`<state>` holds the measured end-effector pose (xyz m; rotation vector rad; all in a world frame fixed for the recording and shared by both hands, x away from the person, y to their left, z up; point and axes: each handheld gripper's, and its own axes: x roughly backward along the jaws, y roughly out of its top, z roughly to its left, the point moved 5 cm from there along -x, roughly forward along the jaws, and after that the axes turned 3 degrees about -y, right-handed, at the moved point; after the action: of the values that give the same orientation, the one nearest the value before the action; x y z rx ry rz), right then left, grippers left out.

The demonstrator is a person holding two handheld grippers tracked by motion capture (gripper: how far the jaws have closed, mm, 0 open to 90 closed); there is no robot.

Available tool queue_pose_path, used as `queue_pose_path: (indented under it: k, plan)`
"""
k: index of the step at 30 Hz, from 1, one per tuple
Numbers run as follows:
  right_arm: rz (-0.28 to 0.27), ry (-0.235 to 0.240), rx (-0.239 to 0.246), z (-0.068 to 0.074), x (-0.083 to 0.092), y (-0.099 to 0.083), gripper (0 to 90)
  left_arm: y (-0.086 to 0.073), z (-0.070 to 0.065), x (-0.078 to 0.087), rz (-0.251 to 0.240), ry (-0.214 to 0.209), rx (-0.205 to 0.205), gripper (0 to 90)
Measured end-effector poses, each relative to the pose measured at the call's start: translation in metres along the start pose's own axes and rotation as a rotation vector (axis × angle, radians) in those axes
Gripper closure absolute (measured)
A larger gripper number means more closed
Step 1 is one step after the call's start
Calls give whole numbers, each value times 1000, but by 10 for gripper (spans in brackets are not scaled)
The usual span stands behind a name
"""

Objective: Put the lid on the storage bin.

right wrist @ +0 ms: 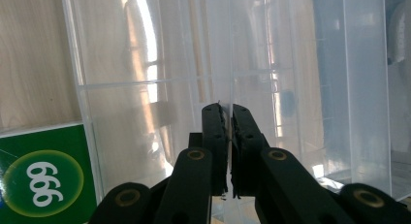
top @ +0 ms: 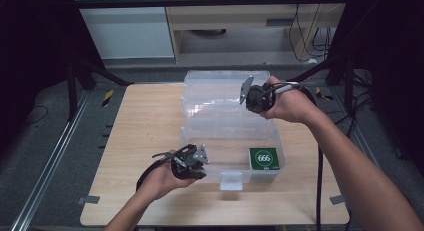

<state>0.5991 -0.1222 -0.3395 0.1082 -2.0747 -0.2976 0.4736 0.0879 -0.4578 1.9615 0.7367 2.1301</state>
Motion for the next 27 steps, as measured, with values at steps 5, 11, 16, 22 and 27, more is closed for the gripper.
queue_pose_path:
  k: [5, 11, 16, 22, 27]
  plan:
    - [-7, -8, 15, 6, 6, 1, 868, 0, -1, 0, -3, 7, 2, 782]
    - [-32, -20, 17, 13, 12, 0, 868, 0, 0, 0, -14, -1, 7, 781]
    - [-32, -24, 9, 12, 11, -1, 862, 0, 0, 0, -20, 6, 11, 778]
    - [-42, -26, -8, 6, 7, -2, 857, 0, 3, -1, -33, 6, 19, 774]
    - [-43, -33, -9, 6, 7, -2, 858, 0, 2, -1, -33, 12, 17, 773]
